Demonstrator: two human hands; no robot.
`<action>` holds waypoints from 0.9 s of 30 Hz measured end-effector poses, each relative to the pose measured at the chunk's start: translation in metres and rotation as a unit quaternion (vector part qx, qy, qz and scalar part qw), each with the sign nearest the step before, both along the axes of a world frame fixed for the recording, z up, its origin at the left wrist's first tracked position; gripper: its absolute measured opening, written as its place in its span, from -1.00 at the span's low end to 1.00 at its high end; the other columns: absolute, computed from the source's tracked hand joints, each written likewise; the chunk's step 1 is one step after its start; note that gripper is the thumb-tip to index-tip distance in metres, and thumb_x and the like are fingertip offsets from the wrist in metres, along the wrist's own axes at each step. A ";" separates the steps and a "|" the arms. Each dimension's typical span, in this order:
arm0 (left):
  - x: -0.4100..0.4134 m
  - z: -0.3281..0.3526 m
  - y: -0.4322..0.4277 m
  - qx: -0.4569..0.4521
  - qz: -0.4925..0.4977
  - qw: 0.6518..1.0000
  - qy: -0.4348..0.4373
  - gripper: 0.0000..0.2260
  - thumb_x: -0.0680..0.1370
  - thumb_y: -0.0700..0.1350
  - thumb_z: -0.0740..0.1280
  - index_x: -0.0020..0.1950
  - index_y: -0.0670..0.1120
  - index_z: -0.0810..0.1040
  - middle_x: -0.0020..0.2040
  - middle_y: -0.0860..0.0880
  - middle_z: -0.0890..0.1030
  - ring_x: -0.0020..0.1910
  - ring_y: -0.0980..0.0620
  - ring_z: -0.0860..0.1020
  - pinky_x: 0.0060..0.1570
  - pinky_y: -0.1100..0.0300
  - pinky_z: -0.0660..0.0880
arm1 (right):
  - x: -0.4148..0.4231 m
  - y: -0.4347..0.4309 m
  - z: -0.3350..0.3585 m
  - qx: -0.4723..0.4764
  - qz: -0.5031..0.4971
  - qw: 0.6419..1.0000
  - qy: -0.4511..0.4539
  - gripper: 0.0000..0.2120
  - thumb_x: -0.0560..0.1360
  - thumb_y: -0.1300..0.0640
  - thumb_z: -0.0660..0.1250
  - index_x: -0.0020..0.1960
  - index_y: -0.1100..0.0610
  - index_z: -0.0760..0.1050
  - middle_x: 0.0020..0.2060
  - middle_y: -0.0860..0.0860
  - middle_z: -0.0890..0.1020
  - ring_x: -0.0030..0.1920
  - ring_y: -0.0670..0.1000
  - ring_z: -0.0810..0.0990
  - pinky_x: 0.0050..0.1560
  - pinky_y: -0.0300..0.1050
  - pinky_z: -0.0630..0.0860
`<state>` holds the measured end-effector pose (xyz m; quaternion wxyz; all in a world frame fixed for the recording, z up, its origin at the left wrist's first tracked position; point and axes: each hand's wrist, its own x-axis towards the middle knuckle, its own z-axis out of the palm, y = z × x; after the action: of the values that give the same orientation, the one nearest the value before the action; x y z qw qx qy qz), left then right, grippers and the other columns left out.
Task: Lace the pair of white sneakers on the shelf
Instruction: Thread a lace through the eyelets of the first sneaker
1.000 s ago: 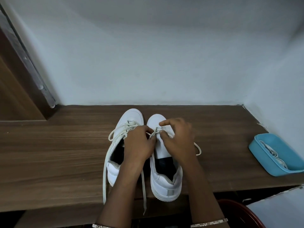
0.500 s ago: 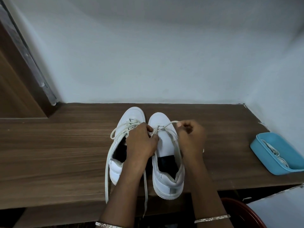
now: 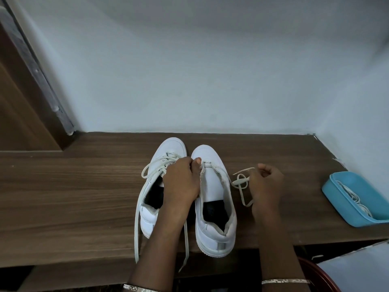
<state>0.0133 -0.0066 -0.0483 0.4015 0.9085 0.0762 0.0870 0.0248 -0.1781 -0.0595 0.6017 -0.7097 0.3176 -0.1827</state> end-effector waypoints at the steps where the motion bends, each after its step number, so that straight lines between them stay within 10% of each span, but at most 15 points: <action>1: 0.001 -0.001 0.000 0.017 0.005 1.000 -0.015 -0.72 0.67 -0.01 0.17 -0.09 -0.12 0.57 -0.17 -0.05 0.63 -0.09 -0.13 0.60 -0.08 0.00 0.48 | 0.000 0.004 0.000 -0.065 -0.001 0.998 0.004 -0.74 0.42 0.26 0.36 0.09 0.08 0.56 0.02 0.05 0.64 -0.01 0.06 0.62 -0.03 -0.01 0.58; 8: -0.001 -0.003 -0.004 0.092 0.005 0.994 -0.056 -0.68 0.58 -0.26 0.24 0.31 -0.08 0.52 0.33 -0.10 0.42 0.07 -0.20 0.60 -0.05 -0.01 0.50 | 0.000 0.029 0.010 -0.145 0.179 0.972 -0.044 -0.92 0.41 0.16 0.49 -0.12 0.02 0.64 -0.21 -0.09 0.69 -0.15 -0.11 0.65 -0.03 -0.06 0.61; 14: -0.006 -0.006 -0.010 0.167 0.061 0.984 0.009 -0.90 0.63 -0.15 0.27 0.08 -0.10 0.55 0.29 -0.12 0.33 -0.14 -0.14 0.61 -0.24 0.11 0.34 | -0.004 0.049 -0.005 -0.251 0.270 0.929 -0.043 -0.83 0.44 0.20 0.42 -0.02 -0.01 0.61 -0.05 -0.11 0.65 -0.01 -0.10 0.60 0.06 -0.03 0.54; 21: 0.007 -0.004 0.008 -0.053 0.028 0.993 -0.105 -0.94 0.54 -0.09 0.42 -0.11 -0.04 0.65 0.02 -0.01 0.52 -0.16 0.31 0.45 -0.19 0.34 0.35 | -0.002 0.049 -0.012 -0.218 0.214 0.949 -0.077 -0.75 0.44 0.38 0.37 -0.03 0.05 0.61 -0.08 -0.09 0.68 0.01 -0.04 0.63 0.11 0.01 0.54; 27: 0.000 0.042 0.032 -0.357 0.018 0.925 -0.131 -0.89 0.60 -0.16 0.35 -0.12 -0.03 0.60 -0.09 0.08 0.70 -0.16 0.10 0.58 -0.24 0.15 0.41 | -0.002 0.048 -0.013 -0.203 0.205 0.955 -0.069 -0.75 0.47 0.38 0.36 0.00 0.07 0.60 -0.05 -0.07 0.67 0.03 -0.05 0.61 0.05 -0.14 0.51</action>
<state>0.0128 0.0250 -0.0064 0.7043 0.6837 0.0657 0.1796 0.0224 -0.1298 -0.0726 0.4903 -0.8521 0.0792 -0.1650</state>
